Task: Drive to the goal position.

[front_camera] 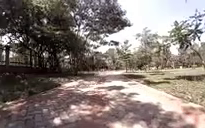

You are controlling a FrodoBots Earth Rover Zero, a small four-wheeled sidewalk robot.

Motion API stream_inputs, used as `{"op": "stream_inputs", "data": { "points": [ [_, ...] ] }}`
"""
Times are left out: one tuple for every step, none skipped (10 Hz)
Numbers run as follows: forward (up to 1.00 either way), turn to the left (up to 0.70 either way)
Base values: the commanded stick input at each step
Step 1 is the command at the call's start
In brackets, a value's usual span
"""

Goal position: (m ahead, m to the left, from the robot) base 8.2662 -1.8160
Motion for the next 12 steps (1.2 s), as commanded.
{"op": "stream_inputs", "data": {
  "points": [
    [0.7,0.0],
    [0.7,0.0],
    [0.7,0.0],
    [0.7,0.0],
    [0.7,0.0],
    [0.7,0.0],
    [0.7,0.0],
    [0.7,0.0],
    [0.7,0.0],
    [0.7,0.0],
    [0.7,0.0],
    [0.7,0.0]
  ]
}}
